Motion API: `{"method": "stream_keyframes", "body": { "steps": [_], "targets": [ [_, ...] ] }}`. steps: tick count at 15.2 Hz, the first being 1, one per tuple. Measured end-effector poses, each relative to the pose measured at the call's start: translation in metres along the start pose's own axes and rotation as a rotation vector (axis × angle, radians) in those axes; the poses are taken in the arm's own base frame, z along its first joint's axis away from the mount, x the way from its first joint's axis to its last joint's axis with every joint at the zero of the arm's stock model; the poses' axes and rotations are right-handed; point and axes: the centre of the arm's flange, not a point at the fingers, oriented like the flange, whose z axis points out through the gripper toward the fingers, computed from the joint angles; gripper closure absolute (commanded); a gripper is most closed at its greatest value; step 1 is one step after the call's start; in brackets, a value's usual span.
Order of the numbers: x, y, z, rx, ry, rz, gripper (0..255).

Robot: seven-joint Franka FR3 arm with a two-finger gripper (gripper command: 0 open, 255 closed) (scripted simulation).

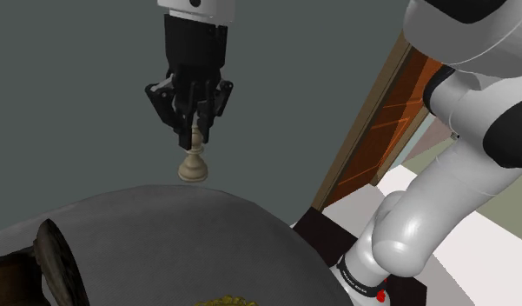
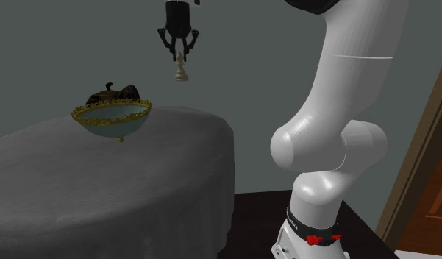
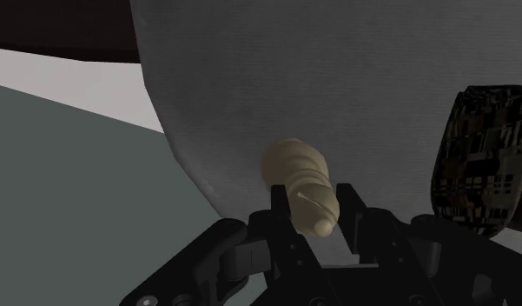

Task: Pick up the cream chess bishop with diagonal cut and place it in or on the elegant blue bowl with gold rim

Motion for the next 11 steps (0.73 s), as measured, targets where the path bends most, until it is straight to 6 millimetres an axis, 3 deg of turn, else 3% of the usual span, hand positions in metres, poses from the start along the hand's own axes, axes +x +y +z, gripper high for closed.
{"method": "stream_keyframes", "body": {
  "steps": [8,11],
  "targets": [
    [-0.003,0.0,-0.039,0.0,0.0,0.0,255],
    [-0.024,-0.016,-0.042,0.0,0.0,0.0,255]
  ]
}}
